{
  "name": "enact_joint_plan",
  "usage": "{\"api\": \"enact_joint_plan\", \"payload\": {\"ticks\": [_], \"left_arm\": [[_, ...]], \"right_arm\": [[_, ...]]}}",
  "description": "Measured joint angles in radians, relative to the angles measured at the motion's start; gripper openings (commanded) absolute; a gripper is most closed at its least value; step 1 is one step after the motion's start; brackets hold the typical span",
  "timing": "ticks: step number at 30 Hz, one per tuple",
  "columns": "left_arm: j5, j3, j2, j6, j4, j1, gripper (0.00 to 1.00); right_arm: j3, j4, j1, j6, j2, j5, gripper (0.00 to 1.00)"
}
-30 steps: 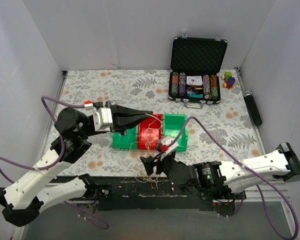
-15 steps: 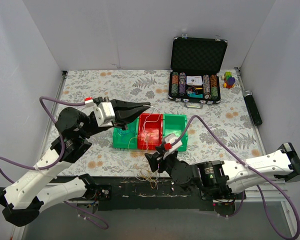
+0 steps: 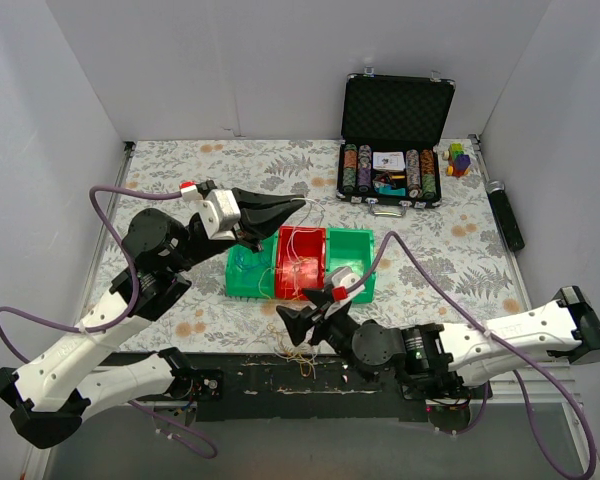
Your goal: Untangle the cables
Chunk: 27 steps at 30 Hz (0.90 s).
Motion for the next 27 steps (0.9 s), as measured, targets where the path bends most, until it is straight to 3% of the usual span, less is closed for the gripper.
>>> {"api": "enact_joint_plan", "payload": {"ticks": [18,21,24,25,27], "left_arm": [[0.002,0.0,-0.003,-0.026,0.005,0.0,0.0],[0.004,0.0,-0.006,-0.029,0.007,0.0,0.0],[0.006,0.001,-0.006,-0.031,0.01,0.0,0.0],[0.006,0.001,-0.006,-0.032,0.01,0.0,0.0],[0.006,0.001,-0.007,-0.034,0.01,0.0,0.0]], "right_arm": [[-0.01,0.156,-0.119,-0.068,0.125,-0.152,0.54],[-0.01,0.153,-0.13,-0.069,0.141,-0.17,0.41],[-0.01,0.15,-0.145,-0.072,0.145,-0.184,0.07],[-0.01,0.15,-0.148,-0.074,0.146,-0.187,0.01],[-0.009,0.148,-0.154,-0.074,0.146,-0.19,0.01]]}}
